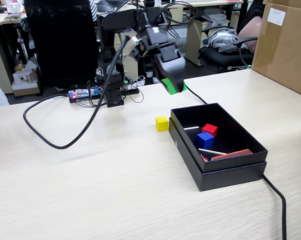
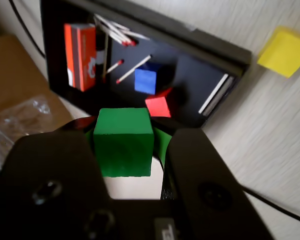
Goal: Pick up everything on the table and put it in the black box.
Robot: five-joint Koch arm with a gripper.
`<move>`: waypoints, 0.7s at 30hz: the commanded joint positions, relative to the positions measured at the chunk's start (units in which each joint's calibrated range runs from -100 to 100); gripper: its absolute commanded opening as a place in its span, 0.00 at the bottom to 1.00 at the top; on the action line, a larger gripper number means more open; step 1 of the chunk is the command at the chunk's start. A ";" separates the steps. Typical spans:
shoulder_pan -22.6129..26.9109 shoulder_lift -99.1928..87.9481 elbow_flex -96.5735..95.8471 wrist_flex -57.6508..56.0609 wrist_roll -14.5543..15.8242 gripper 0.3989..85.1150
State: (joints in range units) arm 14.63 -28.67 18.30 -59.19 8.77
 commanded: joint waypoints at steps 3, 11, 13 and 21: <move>2.05 13.58 10.17 -0.11 0.68 0.21; 3.96 28.16 15.61 -0.03 1.95 0.21; 4.35 30.11 17.33 -0.03 2.00 0.21; 4.74 37.11 20.05 -0.11 2.30 0.23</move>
State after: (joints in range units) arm 19.07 9.77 32.82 -59.19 10.96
